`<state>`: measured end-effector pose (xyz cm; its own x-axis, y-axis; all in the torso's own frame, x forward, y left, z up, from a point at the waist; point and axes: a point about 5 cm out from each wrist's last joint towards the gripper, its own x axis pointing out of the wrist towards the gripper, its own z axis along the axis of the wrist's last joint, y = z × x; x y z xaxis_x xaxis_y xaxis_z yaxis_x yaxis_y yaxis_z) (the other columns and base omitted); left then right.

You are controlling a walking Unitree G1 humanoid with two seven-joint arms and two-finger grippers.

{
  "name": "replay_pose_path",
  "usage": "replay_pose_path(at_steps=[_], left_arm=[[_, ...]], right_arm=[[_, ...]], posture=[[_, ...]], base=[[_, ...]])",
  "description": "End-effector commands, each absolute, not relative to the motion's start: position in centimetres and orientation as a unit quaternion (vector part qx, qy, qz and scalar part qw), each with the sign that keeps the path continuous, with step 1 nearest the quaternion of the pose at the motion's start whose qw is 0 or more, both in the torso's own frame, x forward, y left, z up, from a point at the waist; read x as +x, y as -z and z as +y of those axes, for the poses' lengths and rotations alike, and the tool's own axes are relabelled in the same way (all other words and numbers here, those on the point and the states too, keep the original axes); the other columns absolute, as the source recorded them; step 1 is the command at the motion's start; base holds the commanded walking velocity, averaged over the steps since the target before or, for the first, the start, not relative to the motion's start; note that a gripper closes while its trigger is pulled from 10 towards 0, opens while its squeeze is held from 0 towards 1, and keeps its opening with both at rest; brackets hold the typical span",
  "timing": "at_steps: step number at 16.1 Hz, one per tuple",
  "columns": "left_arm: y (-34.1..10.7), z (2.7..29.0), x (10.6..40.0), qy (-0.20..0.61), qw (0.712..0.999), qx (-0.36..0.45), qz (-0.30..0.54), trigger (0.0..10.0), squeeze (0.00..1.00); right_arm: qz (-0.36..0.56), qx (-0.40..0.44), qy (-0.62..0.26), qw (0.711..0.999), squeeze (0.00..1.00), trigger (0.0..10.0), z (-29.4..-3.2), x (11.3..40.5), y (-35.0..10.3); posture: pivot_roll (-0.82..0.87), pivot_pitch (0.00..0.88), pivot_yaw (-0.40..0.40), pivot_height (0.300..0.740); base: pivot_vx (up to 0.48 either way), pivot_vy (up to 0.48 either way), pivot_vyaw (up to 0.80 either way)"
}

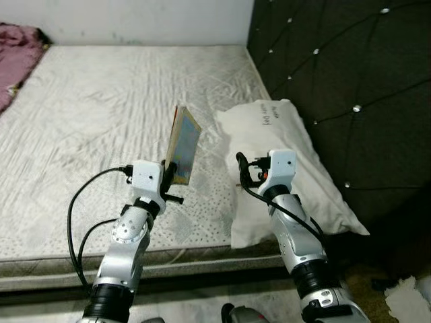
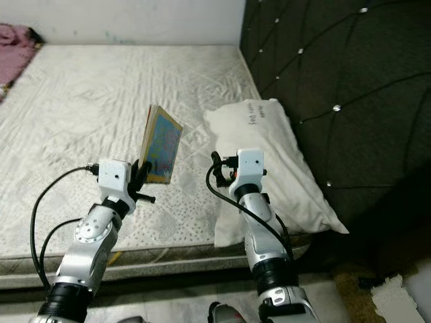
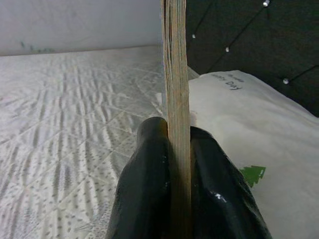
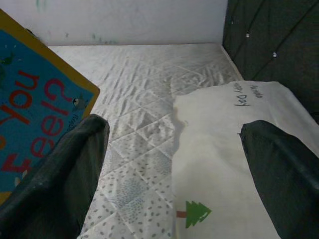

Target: Clean up the room

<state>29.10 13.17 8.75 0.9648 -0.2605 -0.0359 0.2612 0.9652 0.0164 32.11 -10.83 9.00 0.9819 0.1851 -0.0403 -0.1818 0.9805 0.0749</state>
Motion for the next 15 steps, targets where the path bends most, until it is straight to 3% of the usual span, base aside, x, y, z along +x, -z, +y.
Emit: replay_pose_path(at_steps=[1,9,15], left_arm=[[-9.61,13.23,29.21,0.132,0.991,0.015,-0.003,10.0,0.00],[-9.72,12.95,29.06,0.141,0.990,0.012,-0.007,10.0,0.00],[-9.74,12.90,29.04,0.141,0.990,0.010,-0.009,10.0,0.00]], right_arm=[[0.027,0.042,-0.085,0.995,0.00,10.0,-10.94,31.98,-8.75],[0.028,0.044,-0.089,0.995,0.00,10.0,-10.85,31.88,-8.69],[0.029,0.042,-0.091,0.995,0.00,10.0,-10.95,31.98,-8.73]], posture=[[0.10,0.000,0.023,0.740],[0.10,0.000,0.016,0.740],[0.10,0.000,0.011,0.740]], base=[[0.000,0.000,0.00],[0.000,0.000,0.00],[0.326,0.000,0.00]])
